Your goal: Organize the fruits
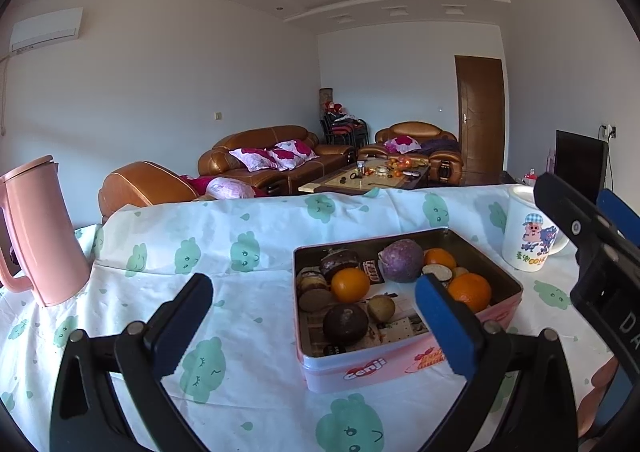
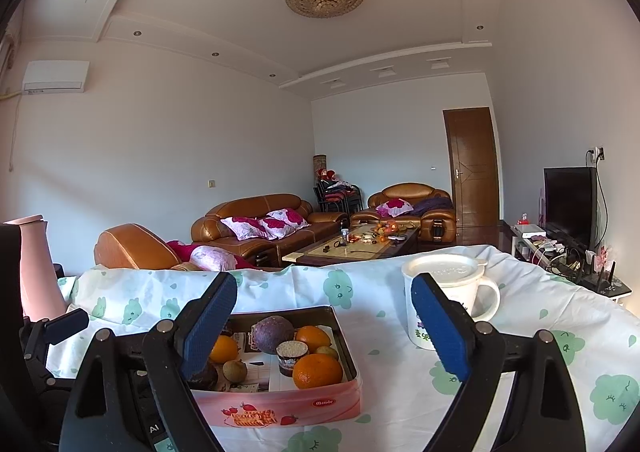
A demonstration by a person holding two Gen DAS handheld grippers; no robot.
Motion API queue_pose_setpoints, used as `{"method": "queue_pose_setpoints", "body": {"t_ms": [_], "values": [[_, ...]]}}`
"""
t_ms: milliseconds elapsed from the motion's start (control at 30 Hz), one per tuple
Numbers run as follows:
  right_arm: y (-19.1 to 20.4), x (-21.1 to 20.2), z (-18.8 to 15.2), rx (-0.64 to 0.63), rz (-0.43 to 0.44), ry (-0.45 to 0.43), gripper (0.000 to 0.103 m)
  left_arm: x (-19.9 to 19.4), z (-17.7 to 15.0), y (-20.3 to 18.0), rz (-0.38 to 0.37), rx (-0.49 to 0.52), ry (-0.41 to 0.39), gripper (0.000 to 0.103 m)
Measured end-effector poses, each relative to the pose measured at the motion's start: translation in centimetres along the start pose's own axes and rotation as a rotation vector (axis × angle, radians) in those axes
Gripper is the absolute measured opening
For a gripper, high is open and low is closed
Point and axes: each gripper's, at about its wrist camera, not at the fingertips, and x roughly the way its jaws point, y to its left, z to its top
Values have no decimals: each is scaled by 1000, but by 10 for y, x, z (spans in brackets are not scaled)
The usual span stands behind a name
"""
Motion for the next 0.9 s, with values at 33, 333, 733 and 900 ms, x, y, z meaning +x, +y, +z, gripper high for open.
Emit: {"method": "queue_pose_setpoints", "body": {"t_ms": [33, 333, 733, 900], "values": [[0, -1, -1, 0, -1, 0, 90, 0, 0, 0, 0, 0, -1, 103], [1, -2, 0, -9, 0, -4, 90, 0, 0, 0, 1, -2, 0, 103], [1, -2, 0, -9, 0, -3, 90, 0, 0, 2, 1, -4, 1, 103], [0, -1, 0, -8, -2, -1, 90, -1, 0, 2, 2, -4, -1, 103]]}}
